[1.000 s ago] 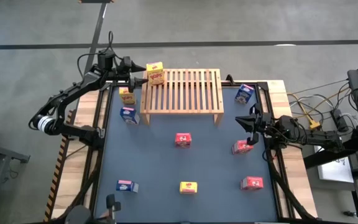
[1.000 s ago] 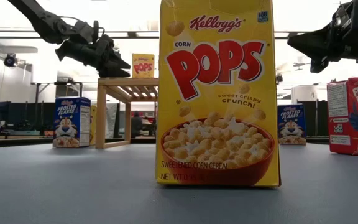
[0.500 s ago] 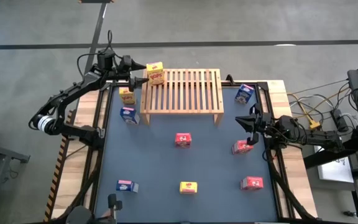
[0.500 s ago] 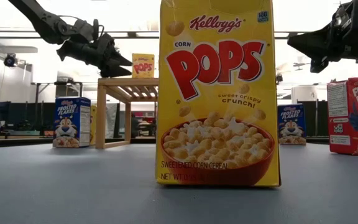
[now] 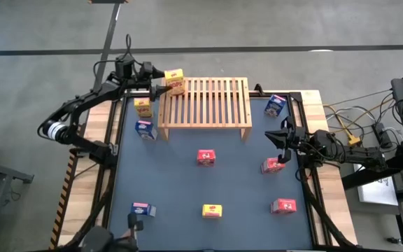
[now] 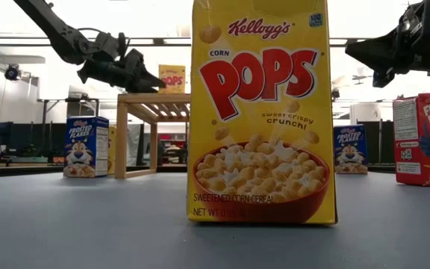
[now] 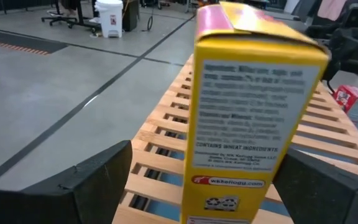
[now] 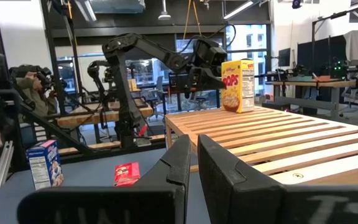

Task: Stack cereal on shelf
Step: Put the left yellow cereal box on the shelf

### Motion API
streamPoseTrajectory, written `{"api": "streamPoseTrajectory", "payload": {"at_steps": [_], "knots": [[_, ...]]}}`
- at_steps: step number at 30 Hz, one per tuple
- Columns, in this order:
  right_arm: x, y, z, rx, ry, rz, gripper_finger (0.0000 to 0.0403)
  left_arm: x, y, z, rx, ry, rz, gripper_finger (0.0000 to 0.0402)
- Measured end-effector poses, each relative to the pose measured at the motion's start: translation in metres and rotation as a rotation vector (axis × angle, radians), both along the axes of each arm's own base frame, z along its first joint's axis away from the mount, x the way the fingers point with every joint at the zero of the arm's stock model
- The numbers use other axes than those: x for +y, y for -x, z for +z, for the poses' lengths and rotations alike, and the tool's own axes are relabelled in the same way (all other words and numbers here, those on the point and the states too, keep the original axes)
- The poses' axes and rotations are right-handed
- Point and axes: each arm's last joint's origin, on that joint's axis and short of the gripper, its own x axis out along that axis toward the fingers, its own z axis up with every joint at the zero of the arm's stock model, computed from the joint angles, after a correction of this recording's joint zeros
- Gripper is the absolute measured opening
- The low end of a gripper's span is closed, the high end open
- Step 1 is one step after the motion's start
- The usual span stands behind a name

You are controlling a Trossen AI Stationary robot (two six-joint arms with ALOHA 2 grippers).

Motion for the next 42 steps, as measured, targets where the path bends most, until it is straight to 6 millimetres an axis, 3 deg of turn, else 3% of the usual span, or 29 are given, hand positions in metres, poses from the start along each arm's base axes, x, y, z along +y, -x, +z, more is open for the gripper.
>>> {"api": "streamPoseTrajectory", "payload": {"at_steps": [22, 42], "knots": [[0.0, 0.0, 0.0, 0.0, -0.001, 0.0, 0.0022, 0.006, -0.002, 0.001, -0.023, -0.101, -0.006, 0.0233], [0.0, 0.0, 0.0, 0.0, -0.002, 0.0, 0.0022, 0.006, -0.003, 0.007, -0.049, -0.176, -0.034, 0.0194]]}}
